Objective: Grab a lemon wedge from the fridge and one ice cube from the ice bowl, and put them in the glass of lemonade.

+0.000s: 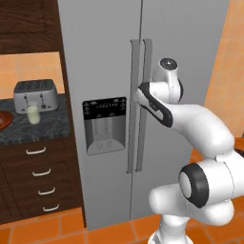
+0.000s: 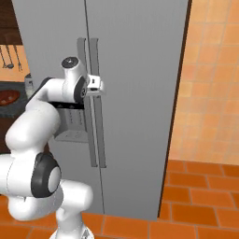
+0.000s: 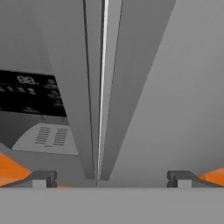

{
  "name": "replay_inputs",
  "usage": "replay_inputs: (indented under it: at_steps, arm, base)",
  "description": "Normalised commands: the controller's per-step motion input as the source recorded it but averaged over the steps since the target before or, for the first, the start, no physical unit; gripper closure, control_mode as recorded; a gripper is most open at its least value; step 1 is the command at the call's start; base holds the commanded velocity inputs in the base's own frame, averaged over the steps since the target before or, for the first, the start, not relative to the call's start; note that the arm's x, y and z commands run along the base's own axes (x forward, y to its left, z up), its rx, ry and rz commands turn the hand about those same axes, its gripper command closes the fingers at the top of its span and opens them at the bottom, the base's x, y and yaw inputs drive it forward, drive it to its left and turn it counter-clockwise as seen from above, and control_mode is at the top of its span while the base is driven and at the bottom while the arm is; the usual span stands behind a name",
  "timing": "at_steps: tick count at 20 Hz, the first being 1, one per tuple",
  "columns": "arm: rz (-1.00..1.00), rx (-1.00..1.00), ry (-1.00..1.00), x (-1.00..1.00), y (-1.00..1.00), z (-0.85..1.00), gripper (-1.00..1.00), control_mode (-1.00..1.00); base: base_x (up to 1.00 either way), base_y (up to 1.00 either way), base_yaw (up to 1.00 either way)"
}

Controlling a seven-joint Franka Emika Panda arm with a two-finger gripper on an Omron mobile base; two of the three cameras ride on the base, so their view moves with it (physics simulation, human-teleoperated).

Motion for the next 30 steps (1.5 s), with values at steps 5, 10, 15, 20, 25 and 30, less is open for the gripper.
replay_inputs:
  at_steps: [5, 10, 15, 20, 25, 30]
  arm:
    - [0.0, 0.0, -0.02, 0.3, 0.0, -0.07, -1.0, -1.0]
    - [0.0, 0.0, -0.02, 0.24, -0.01, -0.06, -1.0, -1.0]
    - [0.0, 0.0, -0.01, 0.27, -0.12, -0.09, -1.0, -1.0]
    - [0.0, 0.03, -0.03, 0.28, -0.07, -0.1, -1.0, -1.0]
    - [0.0, 0.04, -0.06, 0.27, 0.0, -0.07, -1.0, -1.0]
    - [0.0, 0.01, -0.04, 0.36, 0.0, -0.08, -1.0, -1.0]
  base:
    - [0.0, 0.0, 0.0]
    - [0.0, 0.0, 0.0]
    - [0.0, 0.0, 0.0]
    - [0.0, 0.0, 0.0]
    - [0.0, 0.0, 0.0]
    - [0.0, 0.0, 0.0]
